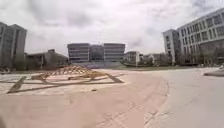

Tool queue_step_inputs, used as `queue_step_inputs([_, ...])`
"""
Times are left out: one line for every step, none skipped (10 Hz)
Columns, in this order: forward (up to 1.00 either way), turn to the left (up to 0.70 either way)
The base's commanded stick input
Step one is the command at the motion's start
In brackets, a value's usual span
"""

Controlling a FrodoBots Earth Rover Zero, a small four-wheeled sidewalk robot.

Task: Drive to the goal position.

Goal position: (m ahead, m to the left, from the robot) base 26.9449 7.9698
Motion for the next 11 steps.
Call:
queue_step_inputs([1.0, 0.0])
queue_step_inputs([1.0, 0.0])
queue_step_inputs([1.0, -0.09])
queue_step_inputs([1.0, -0.28])
queue_step_inputs([1.0, -0.36])
queue_step_inputs([1.0, -0.25])
queue_step_inputs([1.0, 0.0])
queue_step_inputs([1.0, 0.0])
queue_step_inputs([1.0, 0.0])
queue_step_inputs([1.0, 0.0])
queue_step_inputs([1.0, 0.0])
